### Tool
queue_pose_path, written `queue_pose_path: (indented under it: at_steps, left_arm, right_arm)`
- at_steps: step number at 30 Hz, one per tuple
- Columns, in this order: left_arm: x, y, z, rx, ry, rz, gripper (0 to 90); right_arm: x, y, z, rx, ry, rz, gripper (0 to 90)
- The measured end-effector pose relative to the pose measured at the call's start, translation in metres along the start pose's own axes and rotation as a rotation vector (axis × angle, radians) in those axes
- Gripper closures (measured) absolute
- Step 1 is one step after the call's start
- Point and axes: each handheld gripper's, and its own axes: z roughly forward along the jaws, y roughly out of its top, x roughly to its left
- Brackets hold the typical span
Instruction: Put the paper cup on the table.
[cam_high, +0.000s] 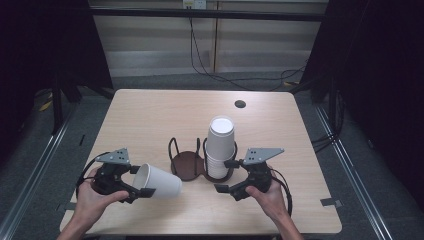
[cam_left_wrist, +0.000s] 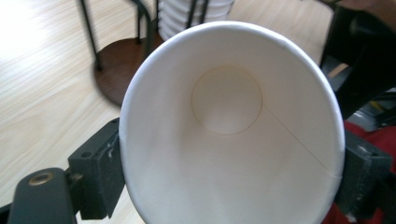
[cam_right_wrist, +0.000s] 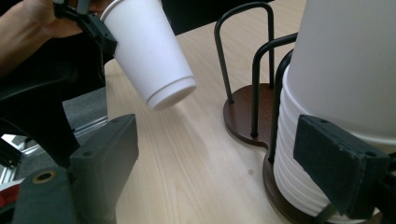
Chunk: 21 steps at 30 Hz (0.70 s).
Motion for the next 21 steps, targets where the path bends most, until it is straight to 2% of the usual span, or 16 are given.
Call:
queue_pose_path:
  at_steps: [2,5,7,10,14,18,21]
  left_arm:
    - [0.002,-0.003,-0.004,-0.015,0.017,-0.006,14.0]
    - [0.007,-0.006,-0.011,0.000,0.027,-0.012,14.0]
    - [0.010,-0.008,-0.017,-0.007,0.045,-0.029,14.0]
    - [0.017,-0.007,-0.026,-0.020,0.046,-0.052,14.0]
    - [0.022,-0.005,-0.031,0.013,0.090,-0.040,13.9]
    - [0.030,-0.002,-0.034,0.041,0.111,-0.045,14.0]
    - [0.034,0.003,-0.035,0.066,0.131,-0.034,14.0]
  right_arm:
    - [0.001,-0.002,0.000,0.007,0.006,-0.002,14.4]
    - [0.002,-0.005,-0.002,0.023,-0.002,-0.003,14.4]
    - [0.003,-0.008,-0.005,0.030,-0.009,-0.001,14.4]
    - [0.003,-0.012,-0.006,0.051,-0.011,-0.005,14.4]
    - [0.002,-0.016,-0.006,0.054,-0.016,0.000,14.4]
    - [0.001,-0.017,-0.006,0.054,-0.019,0.004,15.1]
    - [0.001,-0.017,-0.006,0.051,-0.015,-0.002,15.6]
